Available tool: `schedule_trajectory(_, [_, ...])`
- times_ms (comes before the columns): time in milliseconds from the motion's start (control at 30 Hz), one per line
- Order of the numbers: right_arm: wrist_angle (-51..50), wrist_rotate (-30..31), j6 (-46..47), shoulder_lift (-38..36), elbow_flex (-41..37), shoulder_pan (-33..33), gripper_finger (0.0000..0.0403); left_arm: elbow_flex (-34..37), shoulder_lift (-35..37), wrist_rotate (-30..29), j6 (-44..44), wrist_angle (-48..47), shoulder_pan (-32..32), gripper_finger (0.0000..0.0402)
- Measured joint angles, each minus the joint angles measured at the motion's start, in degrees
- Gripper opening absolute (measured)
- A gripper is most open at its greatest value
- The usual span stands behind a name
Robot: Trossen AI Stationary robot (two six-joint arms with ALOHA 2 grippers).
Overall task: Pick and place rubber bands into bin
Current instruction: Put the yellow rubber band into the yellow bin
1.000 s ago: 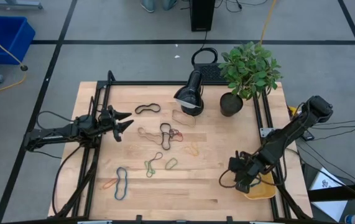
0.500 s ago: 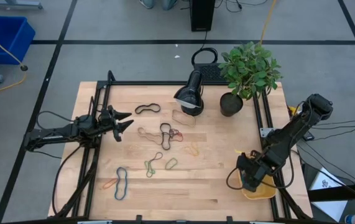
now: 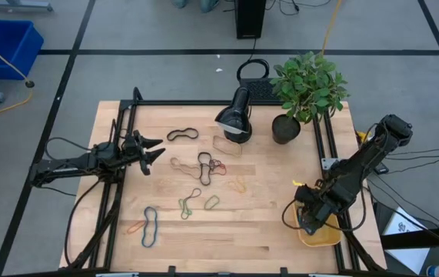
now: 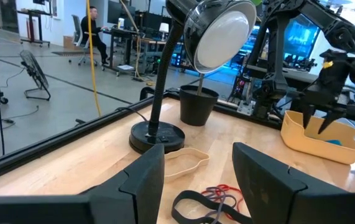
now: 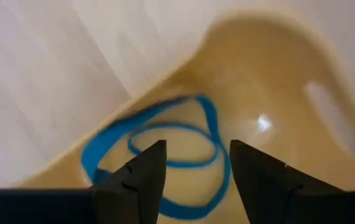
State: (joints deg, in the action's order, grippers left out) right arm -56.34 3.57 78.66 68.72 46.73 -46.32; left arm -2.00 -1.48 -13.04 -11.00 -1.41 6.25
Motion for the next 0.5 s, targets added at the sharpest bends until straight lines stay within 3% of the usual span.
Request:
schedule_trajectory(100, [-0.95, 6.89, -1.26, -1.2, 3.34, 0.43, 0.0174, 0.0, -0.02, -0.02, 0.14, 0.0, -0.01, 0.0196])
schedule_trajectory(233, [-1.09, 14.1, -11.26, -1.19, 8.65, 3.46, 0.0175, 0.0, -0.01, -0.01, 0.28, 0.0, -0.01, 0.0196])
schedule_trajectory(500, [4.14, 17.65, -37.15, 2.39, 13.84, 16.62, 0.0173, 0.0, -0.01, 0.0, 0.33, 0.0, -0.01, 0.0196])
